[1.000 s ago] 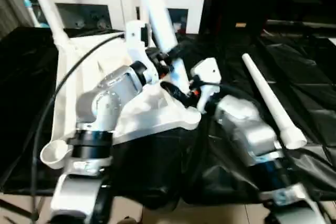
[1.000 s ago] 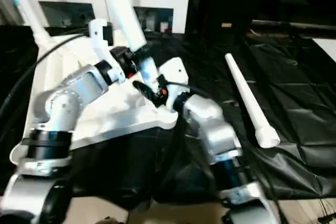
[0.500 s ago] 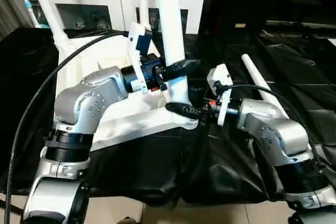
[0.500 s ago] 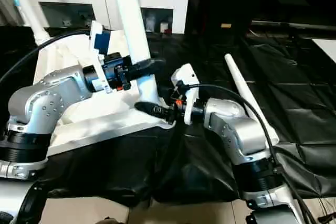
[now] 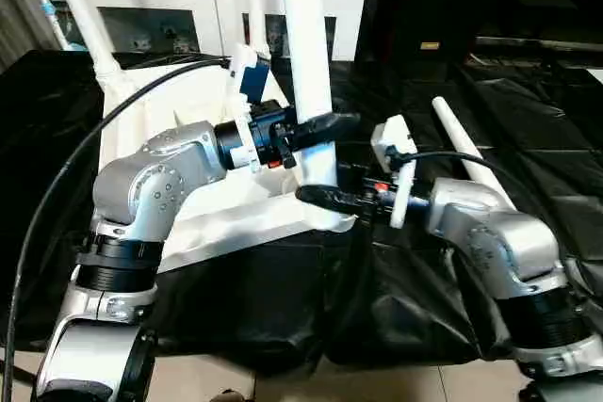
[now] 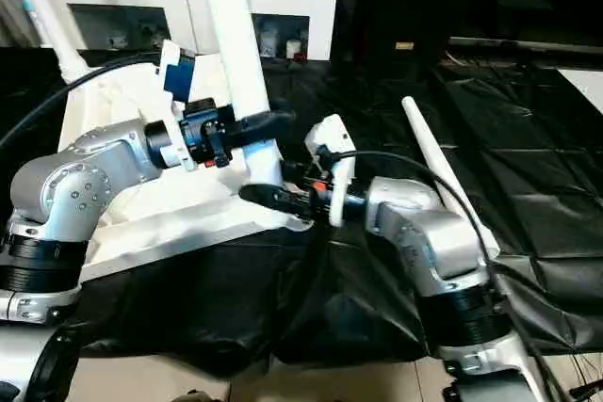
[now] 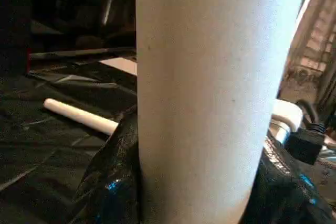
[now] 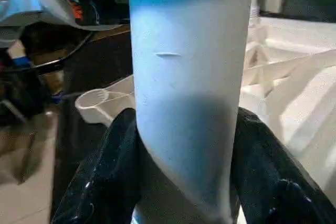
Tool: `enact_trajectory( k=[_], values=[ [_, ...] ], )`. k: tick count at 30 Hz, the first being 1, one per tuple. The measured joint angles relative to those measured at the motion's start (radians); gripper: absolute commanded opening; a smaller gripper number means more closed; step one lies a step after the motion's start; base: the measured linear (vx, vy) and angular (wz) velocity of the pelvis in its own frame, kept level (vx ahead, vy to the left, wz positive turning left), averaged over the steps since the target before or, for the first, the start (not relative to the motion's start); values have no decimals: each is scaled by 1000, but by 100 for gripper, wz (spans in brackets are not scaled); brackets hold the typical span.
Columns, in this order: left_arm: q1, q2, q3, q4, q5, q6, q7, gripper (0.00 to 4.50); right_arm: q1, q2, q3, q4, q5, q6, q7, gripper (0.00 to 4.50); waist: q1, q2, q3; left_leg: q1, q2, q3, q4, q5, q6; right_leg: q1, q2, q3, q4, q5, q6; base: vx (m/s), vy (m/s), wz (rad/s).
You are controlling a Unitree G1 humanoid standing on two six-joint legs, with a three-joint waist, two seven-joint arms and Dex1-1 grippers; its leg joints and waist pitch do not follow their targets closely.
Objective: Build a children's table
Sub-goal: Pick table leg
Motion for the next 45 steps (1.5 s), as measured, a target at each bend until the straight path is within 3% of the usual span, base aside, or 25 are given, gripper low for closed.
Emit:
enact_trajectory(
  k=[10,15,17,19,21,22,33,36,40,45],
  values=[
    [-18,-114,65,78,74,-44,274,325,-17,97,-9,106,-176,-149,-281,197,-1,0,0,-1,0,0,1,0,0,0,0,0,-1,1,0,0,0,0],
    [-32,-168,90,102,79,-67,361,325,-25,117,38,144,-286,-248,-367,197,-1,0,0,-1,0,0,1,0,0,0,0,0,-1,1,1,0,0,0],
    [-47,-181,100,103,84,-68,399,290,-31,127,50,159,-313,-270,-390,197,-1,0,0,-1,0,0,1,0,0,0,0,0,-1,1,1,0,0,0],
    [-51,-202,114,106,98,-89,444,291,-41,140,49,172,-326,-276,-413,197,-2,0,0,-1,0,0,1,0,0,0,0,0,-1,1,1,0,0,0],
    [-51,-211,118,113,105,-101,465,277,-41,151,49,178,-328,-276,-426,197,-1,0,0,-1,0,0,1,0,0,0,0,0,-1,1,1,0,0,0],
    [-51,-211,119,120,106,-102,469,248,-41,151,49,183,-330,-277,-426,197,-1,0,0,-1,0,0,0,0,0,0,0,0,-1,1,1,0,0,0],
    [-51,-209,122,125,107,-103,469,192,-41,160,47,209,-359,-323,-426,196,-1,0,0,-2,0,0,1,0,0,-1,0,0,-1,1,1,0,0,0],
    [-51,-192,120,118,107,-103,440,189,-41,172,33,209,-324,-318,-408,266,-3,0,0,-2,0,0,0,0,0,-1,0,0,-1,1,1,0,0,0],
    [-43,-125,76,85,90,-70,324,188,-44,171,-6,168,-227,-280,-321,298,-2,0,0,-2,0,0,0,0,0,-1,0,0,-1,1,1,0,0,0],
    [-5,-14,-16,2,74,-47,127,188,-44,82,7,109,-163,-206,-157,313,1,0,0,-2,0,0,1,0,0,0,0,0,-1,1,1,0,0,0]
  ],
)
